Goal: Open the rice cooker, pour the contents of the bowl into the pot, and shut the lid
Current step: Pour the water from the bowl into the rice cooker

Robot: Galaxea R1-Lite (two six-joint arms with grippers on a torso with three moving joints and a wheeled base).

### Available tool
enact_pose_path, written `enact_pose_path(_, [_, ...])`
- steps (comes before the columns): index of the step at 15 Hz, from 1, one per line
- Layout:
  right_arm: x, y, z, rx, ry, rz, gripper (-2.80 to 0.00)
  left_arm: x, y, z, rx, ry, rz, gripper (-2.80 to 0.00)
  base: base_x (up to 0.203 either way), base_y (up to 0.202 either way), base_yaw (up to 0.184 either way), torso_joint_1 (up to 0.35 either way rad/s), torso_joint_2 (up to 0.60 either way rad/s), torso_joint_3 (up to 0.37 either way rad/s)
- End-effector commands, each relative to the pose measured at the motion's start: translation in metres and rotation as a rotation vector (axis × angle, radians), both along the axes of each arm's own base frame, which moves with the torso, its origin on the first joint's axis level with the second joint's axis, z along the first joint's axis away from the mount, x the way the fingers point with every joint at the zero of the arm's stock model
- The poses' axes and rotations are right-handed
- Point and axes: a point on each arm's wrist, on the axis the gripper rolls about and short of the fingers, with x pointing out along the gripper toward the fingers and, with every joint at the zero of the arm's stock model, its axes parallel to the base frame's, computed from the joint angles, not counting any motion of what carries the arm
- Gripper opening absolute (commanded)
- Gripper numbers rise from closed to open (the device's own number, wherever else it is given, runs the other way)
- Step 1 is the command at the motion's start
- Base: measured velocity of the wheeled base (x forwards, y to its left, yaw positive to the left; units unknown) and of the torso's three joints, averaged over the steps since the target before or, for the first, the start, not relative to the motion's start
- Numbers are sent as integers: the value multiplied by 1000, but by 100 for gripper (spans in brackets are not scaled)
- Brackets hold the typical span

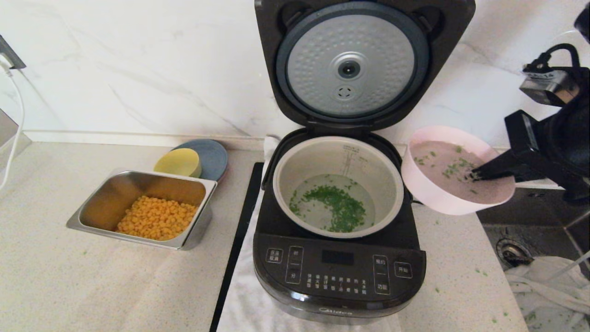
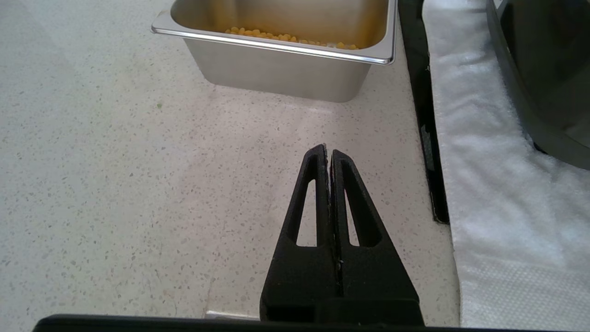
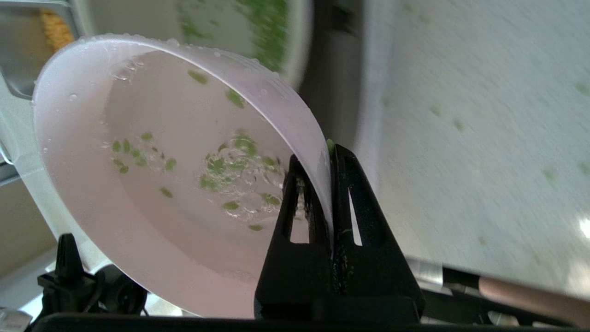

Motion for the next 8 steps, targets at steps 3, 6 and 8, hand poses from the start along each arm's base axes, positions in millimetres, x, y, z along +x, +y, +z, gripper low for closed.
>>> enact_pose_path(3, [31, 60, -20, -67, 22, 74, -280, 1, 0, -2, 1, 6, 1, -280, 0, 0, 0, 0, 0, 0])
enact_pose_path(6, [41, 83, -28, -50, -2, 93, -280, 1, 0, -2, 0, 6, 1, -280, 0, 0, 0, 0, 0, 0])
enact_pose_path(8, [47, 95, -34, -52, -14, 94, -280, 1, 0, -2, 0, 6, 1, -280, 0, 0, 0, 0, 0, 0])
